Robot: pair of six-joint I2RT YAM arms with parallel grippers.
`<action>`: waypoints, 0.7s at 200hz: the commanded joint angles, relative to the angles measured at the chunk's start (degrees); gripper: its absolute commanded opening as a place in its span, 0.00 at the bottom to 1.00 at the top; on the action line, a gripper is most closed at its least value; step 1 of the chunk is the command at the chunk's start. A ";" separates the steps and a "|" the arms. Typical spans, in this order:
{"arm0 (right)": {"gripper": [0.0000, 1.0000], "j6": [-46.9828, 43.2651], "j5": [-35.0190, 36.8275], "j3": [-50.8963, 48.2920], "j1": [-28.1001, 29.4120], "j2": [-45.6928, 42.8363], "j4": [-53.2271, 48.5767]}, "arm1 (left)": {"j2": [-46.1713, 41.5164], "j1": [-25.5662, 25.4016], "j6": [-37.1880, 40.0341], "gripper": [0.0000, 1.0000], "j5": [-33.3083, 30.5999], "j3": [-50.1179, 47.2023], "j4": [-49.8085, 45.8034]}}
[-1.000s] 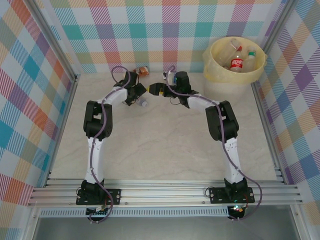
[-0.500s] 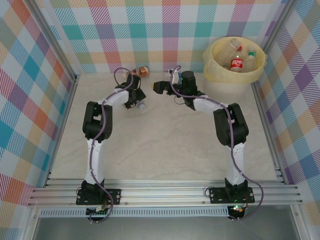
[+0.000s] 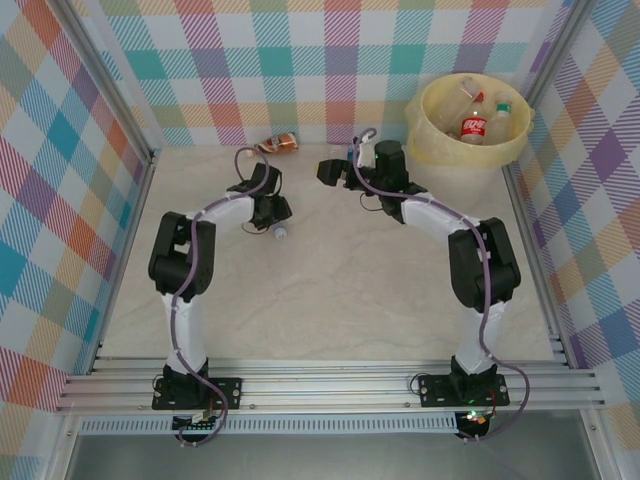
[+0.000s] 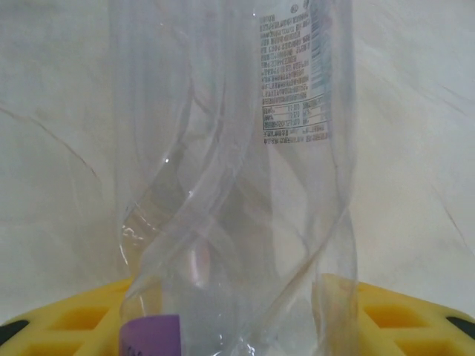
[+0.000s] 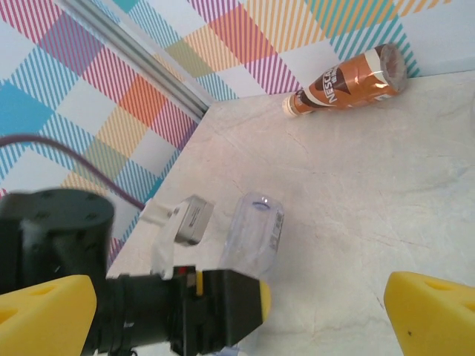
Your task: Put the plastic bottles in the bin
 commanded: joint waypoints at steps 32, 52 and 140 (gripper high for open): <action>1.00 8.89 0.72 3.18 -2.24 -6.27 -22.74 | -18.30 -4.60 14.07 0.54 13.59 -9.57 11.88; 1.00 10.10 -2.40 2.67 -2.76 -8.52 -22.32 | -21.72 -7.08 17.16 0.54 17.02 -10.50 12.46; 1.00 13.67 -12.72 -4.86 -3.50 -14.89 -7.25 | -24.65 -11.60 17.85 0.55 32.56 -10.74 19.36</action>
